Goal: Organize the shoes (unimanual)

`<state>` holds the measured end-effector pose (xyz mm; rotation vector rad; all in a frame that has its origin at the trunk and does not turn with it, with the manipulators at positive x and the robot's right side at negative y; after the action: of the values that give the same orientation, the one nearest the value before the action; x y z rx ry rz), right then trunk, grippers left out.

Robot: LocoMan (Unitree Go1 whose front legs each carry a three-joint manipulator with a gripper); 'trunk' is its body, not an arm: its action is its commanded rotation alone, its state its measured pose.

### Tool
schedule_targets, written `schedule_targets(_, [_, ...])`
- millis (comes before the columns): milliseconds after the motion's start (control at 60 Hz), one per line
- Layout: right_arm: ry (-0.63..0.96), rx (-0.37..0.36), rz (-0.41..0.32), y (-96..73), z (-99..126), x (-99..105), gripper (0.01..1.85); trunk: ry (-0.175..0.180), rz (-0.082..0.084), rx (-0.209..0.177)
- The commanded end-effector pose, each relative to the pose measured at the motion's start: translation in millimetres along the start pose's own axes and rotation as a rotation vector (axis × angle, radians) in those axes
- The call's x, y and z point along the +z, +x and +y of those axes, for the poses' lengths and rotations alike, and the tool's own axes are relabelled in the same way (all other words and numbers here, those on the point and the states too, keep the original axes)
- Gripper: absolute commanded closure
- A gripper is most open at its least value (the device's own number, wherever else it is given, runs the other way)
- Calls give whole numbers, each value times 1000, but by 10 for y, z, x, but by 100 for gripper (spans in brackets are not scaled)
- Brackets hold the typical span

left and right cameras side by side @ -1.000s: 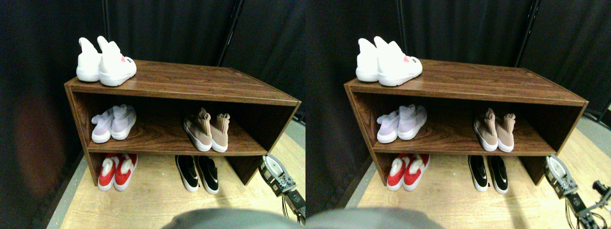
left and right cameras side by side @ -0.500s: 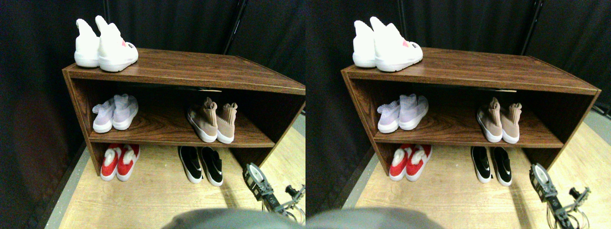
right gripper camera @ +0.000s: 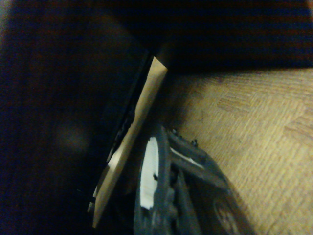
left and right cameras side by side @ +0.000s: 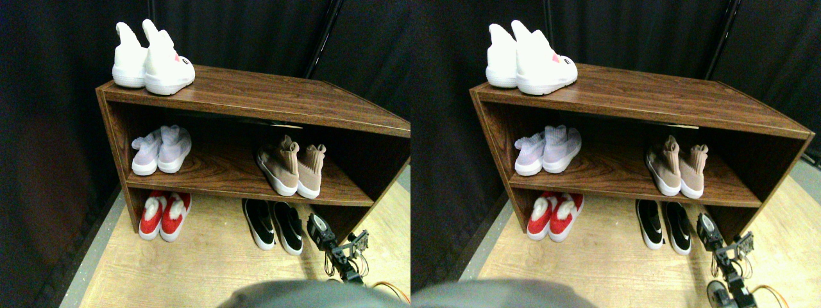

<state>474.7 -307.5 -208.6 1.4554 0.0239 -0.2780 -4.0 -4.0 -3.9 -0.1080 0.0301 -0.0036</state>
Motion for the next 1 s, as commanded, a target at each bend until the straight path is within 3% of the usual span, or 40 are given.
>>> schedule_targets(17, [-4,16,-15,85,-14,50,180,-17,16,18])
schedule_targets(383, [2,-34,-68,262,-128,60,180,-20,20,30])
schedule_targets(1000, [61,-74,29,212,-201,-299,180,-40,26,57])
